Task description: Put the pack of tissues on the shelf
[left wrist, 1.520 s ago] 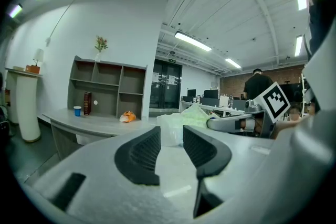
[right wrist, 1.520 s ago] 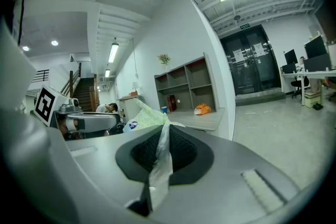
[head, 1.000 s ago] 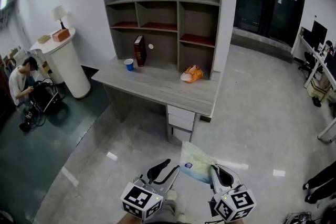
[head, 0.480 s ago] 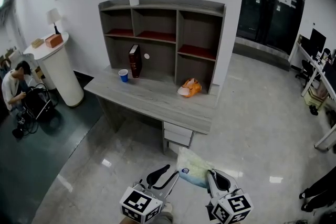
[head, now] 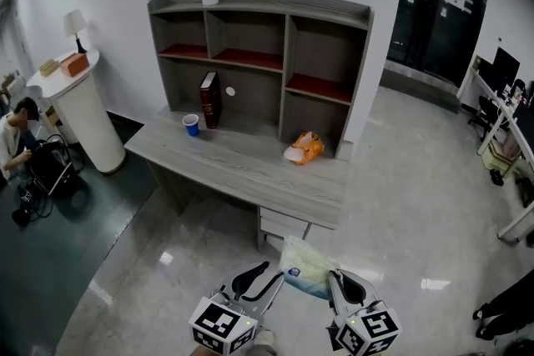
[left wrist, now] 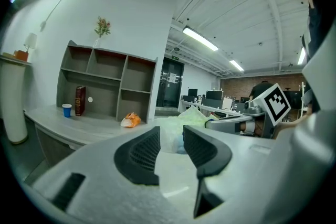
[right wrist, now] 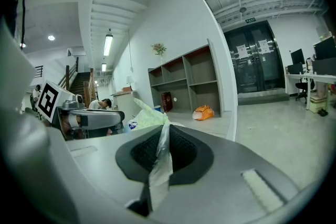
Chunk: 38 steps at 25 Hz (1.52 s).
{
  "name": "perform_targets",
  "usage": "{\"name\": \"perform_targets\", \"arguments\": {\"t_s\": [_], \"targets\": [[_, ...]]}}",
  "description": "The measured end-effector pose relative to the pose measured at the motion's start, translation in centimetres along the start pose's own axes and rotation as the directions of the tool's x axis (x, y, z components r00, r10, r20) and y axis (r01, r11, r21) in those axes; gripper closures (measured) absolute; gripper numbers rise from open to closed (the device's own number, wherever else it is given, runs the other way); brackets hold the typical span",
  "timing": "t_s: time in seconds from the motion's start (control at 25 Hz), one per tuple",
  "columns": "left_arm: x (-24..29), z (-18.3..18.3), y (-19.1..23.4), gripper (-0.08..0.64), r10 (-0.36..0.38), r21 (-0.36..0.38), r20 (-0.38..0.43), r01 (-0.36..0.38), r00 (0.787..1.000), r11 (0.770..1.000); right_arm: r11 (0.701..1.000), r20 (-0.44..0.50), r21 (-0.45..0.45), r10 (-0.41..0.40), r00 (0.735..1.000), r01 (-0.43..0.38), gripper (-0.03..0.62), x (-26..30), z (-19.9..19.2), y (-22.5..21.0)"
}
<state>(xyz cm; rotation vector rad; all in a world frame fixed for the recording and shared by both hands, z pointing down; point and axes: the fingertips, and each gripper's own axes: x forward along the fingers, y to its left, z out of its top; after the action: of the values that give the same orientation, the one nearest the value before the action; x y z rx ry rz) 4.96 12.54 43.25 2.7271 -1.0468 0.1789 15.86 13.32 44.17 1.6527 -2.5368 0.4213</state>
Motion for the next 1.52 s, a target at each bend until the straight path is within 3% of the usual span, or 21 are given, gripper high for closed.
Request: {"name": "perform_targets", "arguments": {"t_s": [0.36, 0.76, 1.52], "targets": [[0.9, 1.0, 4.0, 0.430, -0.014, 0.010, 0.019, 0.014, 1.000, 1.000, 1.000, 0.009, -0.003, -0.029, 1.000, 0.029, 0.580, 4.4, 1.8, -0.3], [3.7, 2.1, 7.8, 0.426, 0.029, -0.019, 0.027, -0.028, 0.999, 0.999, 0.999, -0.012, -0.008, -0.046, 0.999, 0.046, 0.580, 8.4, 3.4, -3.2], [13.2, 6.1, 12.9, 0.425, 0.167, -0.017, 0.045, -0.166, 0.985, 0.986, 0.987, 0.028, -0.082, 0.140, 0.990, -0.138, 0.580, 18.8, 9.3, -9.8]]}}
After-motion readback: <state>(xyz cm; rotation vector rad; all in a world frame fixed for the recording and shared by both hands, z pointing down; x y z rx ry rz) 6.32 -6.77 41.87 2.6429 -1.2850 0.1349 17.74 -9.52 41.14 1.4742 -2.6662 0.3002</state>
